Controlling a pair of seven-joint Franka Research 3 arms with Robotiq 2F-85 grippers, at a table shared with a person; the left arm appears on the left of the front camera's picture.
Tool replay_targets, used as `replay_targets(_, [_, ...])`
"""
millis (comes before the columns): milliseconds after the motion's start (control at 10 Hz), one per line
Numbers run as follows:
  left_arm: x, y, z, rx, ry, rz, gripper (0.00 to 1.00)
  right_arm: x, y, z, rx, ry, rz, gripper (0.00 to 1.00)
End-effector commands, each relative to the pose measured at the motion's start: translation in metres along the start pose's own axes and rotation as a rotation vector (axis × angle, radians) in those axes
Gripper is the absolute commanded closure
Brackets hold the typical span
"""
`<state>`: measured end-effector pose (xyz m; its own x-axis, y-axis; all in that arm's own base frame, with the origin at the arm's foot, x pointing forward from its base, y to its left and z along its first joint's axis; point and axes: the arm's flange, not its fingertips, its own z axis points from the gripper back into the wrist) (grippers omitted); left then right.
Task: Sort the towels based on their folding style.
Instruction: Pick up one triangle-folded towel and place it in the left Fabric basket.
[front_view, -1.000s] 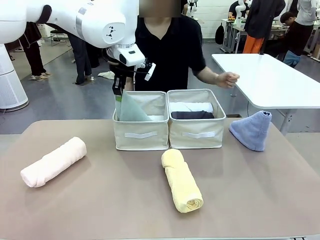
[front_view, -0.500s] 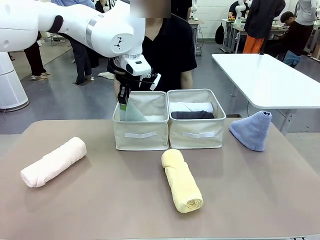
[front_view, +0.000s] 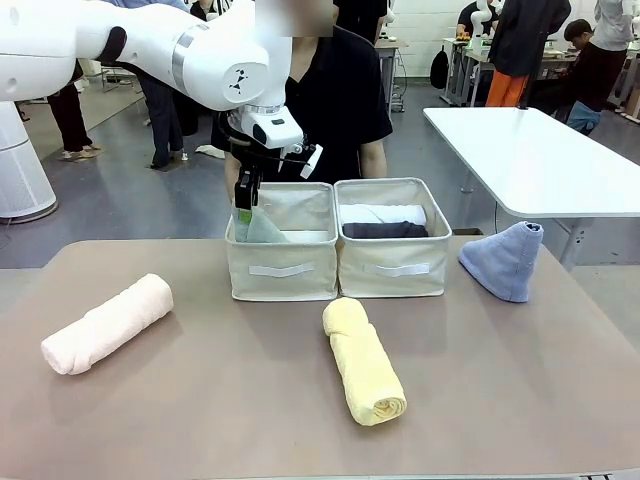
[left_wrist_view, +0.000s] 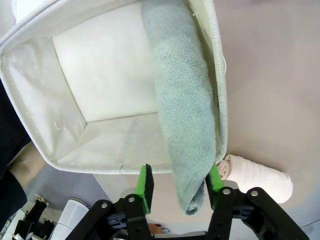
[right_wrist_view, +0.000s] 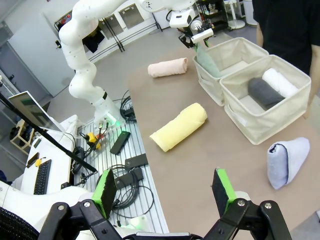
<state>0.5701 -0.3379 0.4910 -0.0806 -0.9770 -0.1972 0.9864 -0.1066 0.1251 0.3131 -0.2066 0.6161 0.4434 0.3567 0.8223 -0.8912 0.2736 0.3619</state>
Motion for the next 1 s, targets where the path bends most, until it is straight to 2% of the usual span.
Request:
replay_targets(0, [-0.004, -0.003, 0.004, -0.004, 0.001, -0.011, 0.04, 0.001, 0.0, 0.0, 0.009, -0.013, 0.005, 0.0])
replay_targets(100, [-0.004, -0.002, 0.003, -0.007, 0.005, -0.01, 0.0, 0.001, 0.0, 0.0, 0.009, -0.013, 0.005, 0.0])
replay_targets(500, [-0.005, -0.004, 0.006, -0.034, -0.004, -0.013, 0.0, 0.001, 0.0, 0.0, 0.009, -0.013, 0.005, 0.0])
replay_targets(700, [-0.007, -0.007, 0.011, -0.068, -0.008, 0.024, 0.0, 0.001, 0.0, 0.0, 0.009, -0.013, 0.005, 0.0])
replay_targets(800, [-0.018, -0.012, 0.025, -0.113, -0.05, 0.035, 0.0, 0.001, 0.0, 0.0, 0.009, -0.013, 0.005, 0.0])
replay_targets(900, [-0.048, -0.022, 0.049, -0.168, -0.162, 0.052, 0.0, 0.001, 0.0, 0.0, 0.009, -0.013, 0.005, 0.0])
